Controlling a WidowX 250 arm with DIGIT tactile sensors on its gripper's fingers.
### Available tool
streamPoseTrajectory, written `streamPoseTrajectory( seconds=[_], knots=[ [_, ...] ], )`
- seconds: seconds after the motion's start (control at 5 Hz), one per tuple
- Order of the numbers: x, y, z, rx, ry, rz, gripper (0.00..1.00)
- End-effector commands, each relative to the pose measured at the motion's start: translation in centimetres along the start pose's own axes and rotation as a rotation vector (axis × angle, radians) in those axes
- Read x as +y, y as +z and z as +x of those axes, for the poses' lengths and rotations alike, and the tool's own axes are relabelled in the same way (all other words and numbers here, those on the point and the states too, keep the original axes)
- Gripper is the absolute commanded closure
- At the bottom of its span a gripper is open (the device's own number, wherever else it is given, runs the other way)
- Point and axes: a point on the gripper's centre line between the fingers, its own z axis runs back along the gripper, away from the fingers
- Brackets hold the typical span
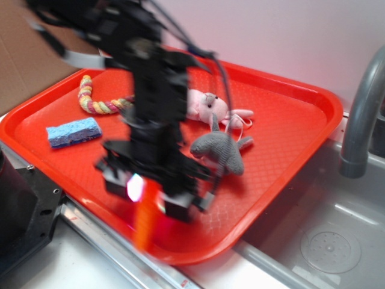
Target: Grab the carrot.
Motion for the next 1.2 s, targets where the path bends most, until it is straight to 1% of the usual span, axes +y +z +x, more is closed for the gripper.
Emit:
streamPoseTrajectory(
  seconds=[0.0, 0.2, 0.4, 0.6, 0.8, 1.0],
  knots=[
    [7.1, 9.6, 7.5, -0.144, -0.241, 0.131, 1.0],
    [7.6, 11.3, 8.9, -0.056, -0.201, 0.042, 1.0],
    [8.0, 10.9, 9.2, 0.017, -0.183, -0.032, 1.0],
    [8.5, 9.7, 9.1, 0.07, -0.174, -0.124, 1.0],
    [8.5, 10.3, 8.8, 0.037, -0.17, -0.112, 1.0],
    [8.3, 11.2, 8.8, -0.008, -0.171, -0.061, 1.0]
  ],
)
